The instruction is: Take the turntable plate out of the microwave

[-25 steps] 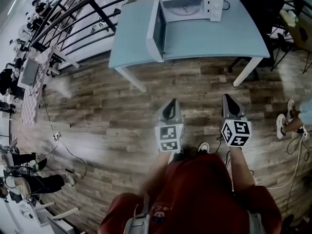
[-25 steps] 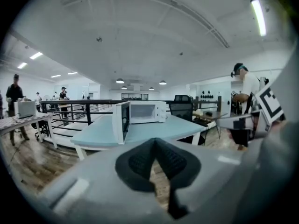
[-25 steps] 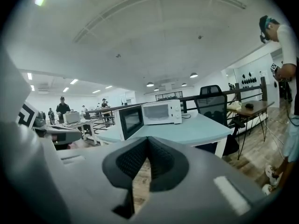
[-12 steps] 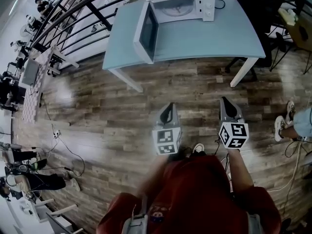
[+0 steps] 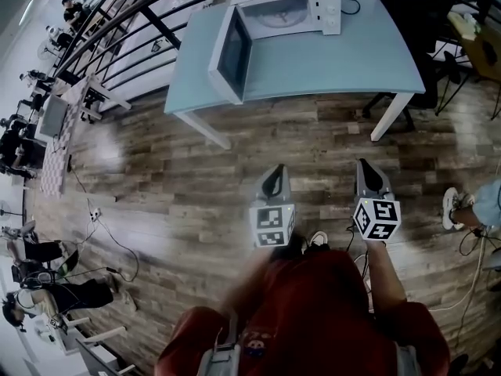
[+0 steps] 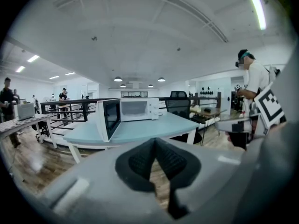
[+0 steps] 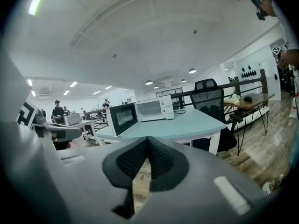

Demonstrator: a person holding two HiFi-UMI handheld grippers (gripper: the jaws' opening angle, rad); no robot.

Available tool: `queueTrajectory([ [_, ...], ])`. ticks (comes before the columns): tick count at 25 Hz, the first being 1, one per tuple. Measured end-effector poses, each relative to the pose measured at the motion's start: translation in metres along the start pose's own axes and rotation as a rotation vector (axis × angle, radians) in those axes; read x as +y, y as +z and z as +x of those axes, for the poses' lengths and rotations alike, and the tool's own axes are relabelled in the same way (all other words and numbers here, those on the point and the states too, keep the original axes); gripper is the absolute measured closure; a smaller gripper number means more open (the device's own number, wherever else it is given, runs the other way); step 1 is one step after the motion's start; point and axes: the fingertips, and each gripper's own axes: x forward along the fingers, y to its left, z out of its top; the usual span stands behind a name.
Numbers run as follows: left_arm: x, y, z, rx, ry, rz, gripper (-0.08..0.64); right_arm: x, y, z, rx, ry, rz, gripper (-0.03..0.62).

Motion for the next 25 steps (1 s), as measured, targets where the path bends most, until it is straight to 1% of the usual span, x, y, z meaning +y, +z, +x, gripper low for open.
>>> queueTrajectory([
  [4,0.003,0.007,0.002,-0.016,0.009,-0.005,0.56,0.002,0.003,0.003,-0.007,0.008,-0.004,0.592],
  [13,0.015,0.002,0.028,-0.018,0.007,-0.022,0.56,-0.002,0.008,0.031,-0.01,0.011,-0.015,0.592],
  [19,0.031,0.013,0.057,-0.026,0.002,-0.033,0.56,-0.005,0.018,0.063,-0.005,0.011,-0.027,0.592],
  [25,0.063,0.026,0.091,-0.024,0.001,-0.046,0.56,0.004,0.036,0.114,0.005,0.019,-0.044,0.592],
])
